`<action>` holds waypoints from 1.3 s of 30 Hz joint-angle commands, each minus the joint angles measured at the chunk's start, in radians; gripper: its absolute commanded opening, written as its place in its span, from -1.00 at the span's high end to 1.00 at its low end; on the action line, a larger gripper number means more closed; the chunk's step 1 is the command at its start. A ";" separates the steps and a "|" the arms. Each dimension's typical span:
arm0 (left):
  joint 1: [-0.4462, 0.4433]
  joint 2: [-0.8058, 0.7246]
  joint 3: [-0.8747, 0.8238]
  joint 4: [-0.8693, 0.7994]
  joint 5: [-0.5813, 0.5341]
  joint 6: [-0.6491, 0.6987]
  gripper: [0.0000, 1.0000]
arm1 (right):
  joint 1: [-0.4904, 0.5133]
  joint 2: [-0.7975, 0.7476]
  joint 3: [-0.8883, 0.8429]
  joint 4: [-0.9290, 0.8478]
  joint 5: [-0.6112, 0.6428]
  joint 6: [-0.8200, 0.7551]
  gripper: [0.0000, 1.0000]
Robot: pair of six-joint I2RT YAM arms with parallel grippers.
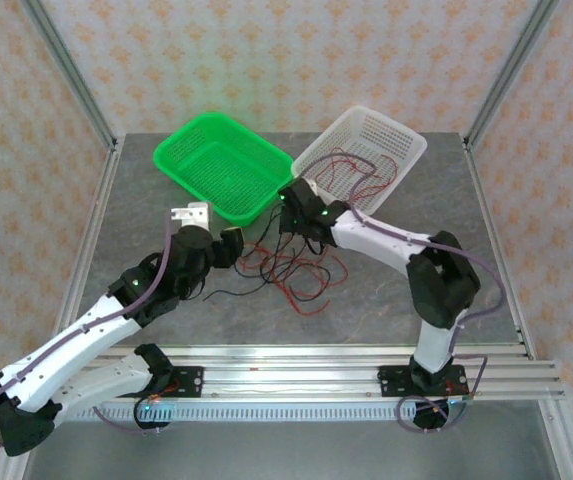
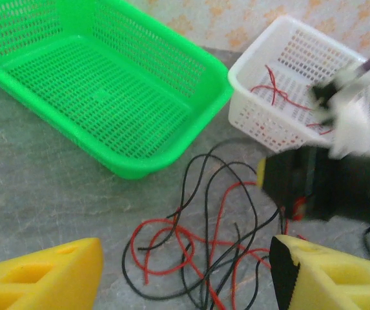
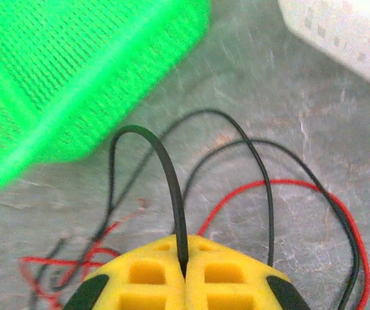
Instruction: Untangle the cables
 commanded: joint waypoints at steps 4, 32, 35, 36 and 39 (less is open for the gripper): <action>-0.002 -0.050 -0.093 0.110 0.056 -0.007 -0.40 | 0.004 -0.127 0.093 -0.068 -0.028 -0.016 1.00; -0.067 -0.015 -0.348 0.632 0.071 0.055 -0.51 | 0.005 -0.229 0.346 -0.032 -0.131 0.058 1.00; -0.072 -0.076 -0.375 0.585 0.054 0.008 -0.52 | 0.004 -0.180 0.420 -0.026 -0.120 0.041 1.00; -0.073 -0.097 -0.385 0.564 0.040 -0.017 -0.52 | 0.004 -0.160 0.446 -0.024 -0.114 0.036 1.00; -0.074 -0.165 -0.412 0.513 0.022 -0.079 -0.60 | 0.004 -0.083 0.545 -0.020 -0.091 0.010 1.00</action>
